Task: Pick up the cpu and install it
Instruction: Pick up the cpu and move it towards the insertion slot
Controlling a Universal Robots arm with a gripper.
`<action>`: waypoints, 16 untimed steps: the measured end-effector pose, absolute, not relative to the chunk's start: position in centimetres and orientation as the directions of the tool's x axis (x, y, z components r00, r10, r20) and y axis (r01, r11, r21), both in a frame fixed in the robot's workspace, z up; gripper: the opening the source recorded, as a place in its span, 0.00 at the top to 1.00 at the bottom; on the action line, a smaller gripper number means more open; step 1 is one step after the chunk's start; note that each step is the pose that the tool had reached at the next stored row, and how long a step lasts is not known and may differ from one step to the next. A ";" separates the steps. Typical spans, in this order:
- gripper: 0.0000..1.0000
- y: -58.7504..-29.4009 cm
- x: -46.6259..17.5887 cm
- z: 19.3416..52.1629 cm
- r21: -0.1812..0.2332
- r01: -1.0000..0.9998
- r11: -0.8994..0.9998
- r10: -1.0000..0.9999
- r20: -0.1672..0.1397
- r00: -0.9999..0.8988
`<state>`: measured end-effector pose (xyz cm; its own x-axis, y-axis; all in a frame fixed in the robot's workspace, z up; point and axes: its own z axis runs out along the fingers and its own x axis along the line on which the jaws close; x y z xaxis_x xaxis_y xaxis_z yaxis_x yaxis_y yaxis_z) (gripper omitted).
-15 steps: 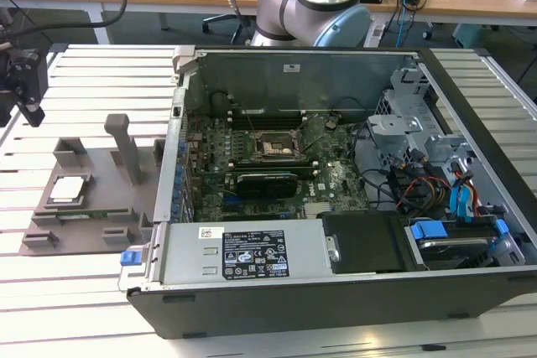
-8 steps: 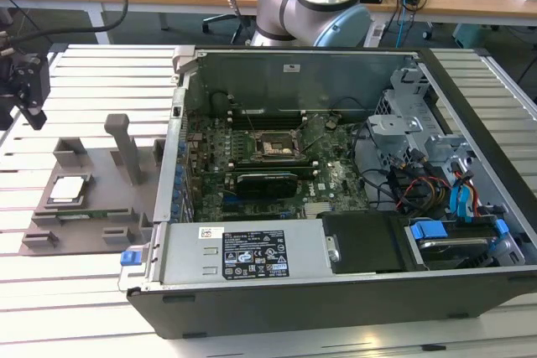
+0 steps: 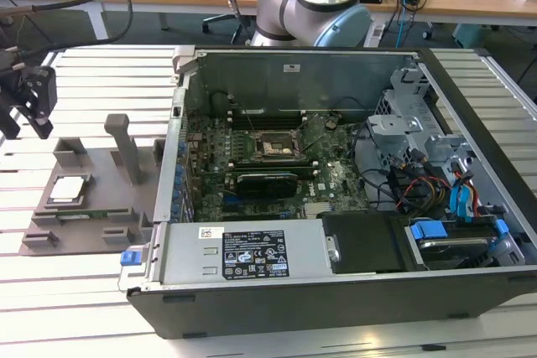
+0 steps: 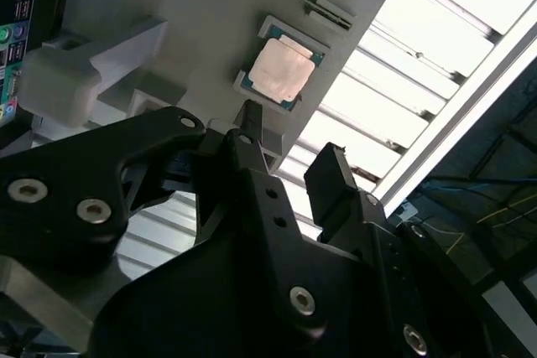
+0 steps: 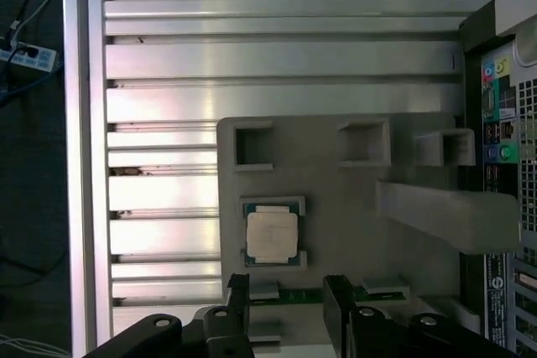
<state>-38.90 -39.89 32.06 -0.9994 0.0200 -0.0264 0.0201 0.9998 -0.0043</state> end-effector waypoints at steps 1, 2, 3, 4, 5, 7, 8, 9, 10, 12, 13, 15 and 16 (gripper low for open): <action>0.52 -39.9 -38.8 31.8 -0.005 0.016 1.000 0.016 -0.026 -1.000; 0.52 -39.9 -38.7 31.7 -0.005 0.013 1.000 0.013 -0.026 -1.000; 0.52 -39.9 -38.7 31.6 -0.005 0.011 1.000 0.011 -0.026 -1.000; 0.52 -39.9 -38.5 31.5 -0.005 0.009 1.000 0.009 -0.026 -1.000; 0.52 -39.9 -38.4 31.3 -0.005 0.008 1.000 0.008 -0.026 -1.000; 0.52 -39.9 -38.3 30.9 -0.005 0.008 1.000 0.007 -0.026 -1.000; 0.52 -39.9 -38.3 30.7 -0.005 0.008 1.000 0.007 -0.026 -1.000; 0.52 -39.9 -38.3 30.6 -0.005 0.008 1.000 0.007 -0.026 -1.000; 0.52 -39.9 -38.3 30.5 -0.005 0.008 1.000 0.007 -0.026 -1.000; 0.52 -39.9 -38.2 30.3 -0.005 0.008 1.000 0.008 -0.026 -1.000; 0.52 -39.9 -38.2 30.1 -0.005 0.008 1.000 0.007 -0.026 -1.000; 0.52 -39.9 -38.2 29.9 -0.005 0.008 1.000 0.007 -0.026 -1.000; 0.52 -39.9 -38.2 29.8 -0.005 0.008 1.000 0.007 -0.026 -1.000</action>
